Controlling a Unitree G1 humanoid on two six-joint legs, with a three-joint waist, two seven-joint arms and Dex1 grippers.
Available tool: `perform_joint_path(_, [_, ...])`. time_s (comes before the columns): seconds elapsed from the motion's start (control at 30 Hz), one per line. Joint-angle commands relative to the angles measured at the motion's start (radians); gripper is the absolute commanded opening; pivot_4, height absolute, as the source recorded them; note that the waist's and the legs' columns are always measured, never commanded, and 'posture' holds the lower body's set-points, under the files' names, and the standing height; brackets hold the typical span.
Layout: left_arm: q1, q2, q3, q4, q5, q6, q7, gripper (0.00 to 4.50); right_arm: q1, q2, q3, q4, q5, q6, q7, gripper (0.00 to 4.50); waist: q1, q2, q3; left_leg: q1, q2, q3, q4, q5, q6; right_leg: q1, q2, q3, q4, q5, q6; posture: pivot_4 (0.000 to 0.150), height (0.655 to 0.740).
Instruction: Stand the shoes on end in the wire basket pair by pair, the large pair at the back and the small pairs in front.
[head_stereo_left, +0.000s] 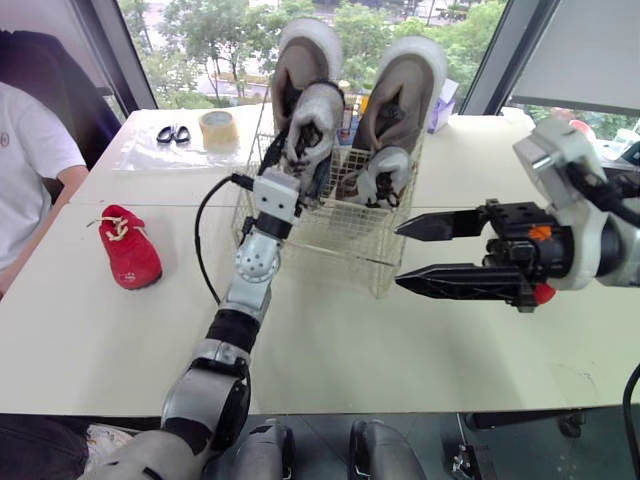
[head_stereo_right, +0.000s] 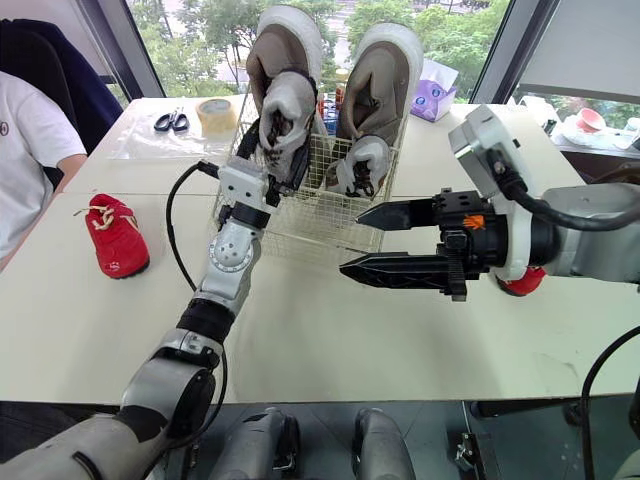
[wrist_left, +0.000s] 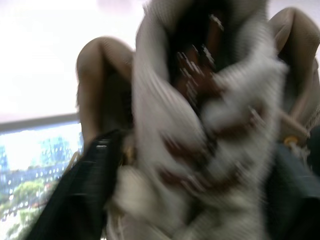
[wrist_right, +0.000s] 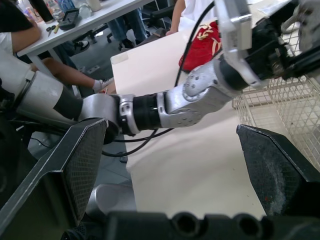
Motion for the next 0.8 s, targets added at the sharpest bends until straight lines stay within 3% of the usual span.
perform_joint_path(0.03, [0.051, 0.005, -0.004, -0.190, -0.019, 0.092, -0.017, 4.42, 0.003, 0.013, -0.010, -0.010, -0.036, -0.035, 0.031, 4.50, 0.000, 0.000, 0.000, 0.000, 0.000, 0.000, 0.000, 0.000, 0.000, 0.000, 0.000, 0.000, 0.000, 0.000, 0.000, 0.150, 0.7400])
perform_joint_path(0.27, [0.190, 0.046, -0.005, -0.528, -0.070, 0.353, -0.077, 4.42, 0.027, 0.040, -0.001, -0.011, -0.095, -0.055, 0.069, 4.50, 0.000, 0.000, 0.000, 0.000, 0.000, 0.000, 0.000, 0.000, 0.000, 0.000, 0.000, 0.000, 0.000, 0.000, 0.000, 0.150, 0.7400])
perform_joint_path(0.43, [0.290, 0.147, 0.013, -0.856, -0.212, 0.656, -0.178, 4.42, 0.064, 0.053, -0.039, 0.012, -0.119, -0.075, 0.065, 4.50, -0.001, 0.000, 0.000, 0.000, 0.000, 0.000, 0.000, 0.000, 0.000, 0.000, 0.001, 0.000, 0.000, 0.000, 0.000, 0.150, 0.7400])
perform_joint_path(0.57, [0.308, 0.249, 0.109, -1.052, -0.487, 0.956, -0.224, 4.42, 0.117, 0.086, -0.114, 0.080, -0.262, -0.168, -0.010, 4.50, 0.001, 0.001, 0.000, 0.000, 0.000, 0.000, 0.000, 0.000, 0.000, 0.000, 0.001, 0.000, 0.000, -0.001, -0.001, 0.150, 0.7400])
perform_joint_path(0.67, [0.285, 0.383, 0.238, -1.087, -0.891, 1.275, -0.249, 4.42, 0.292, 0.084, -0.241, 0.089, -0.444, -0.245, -0.052, 4.50, 0.005, 0.000, 0.000, 0.000, 0.000, -0.002, 0.000, 0.000, 0.000, 0.002, 0.001, 0.000, 0.000, -0.001, 0.000, 0.150, 0.7400])
perform_joint_path(0.8, [0.323, 0.534, 0.301, -1.077, -1.138, 1.453, -0.332, 4.42, 0.481, 0.162, -0.373, 0.032, -0.641, -0.346, -0.194, 4.50, -0.001, 0.003, 0.000, 0.000, -0.001, -0.002, 0.000, 0.002, -0.004, 0.001, 0.002, 0.001, 0.002, -0.002, 0.003, 0.150, 0.7400])
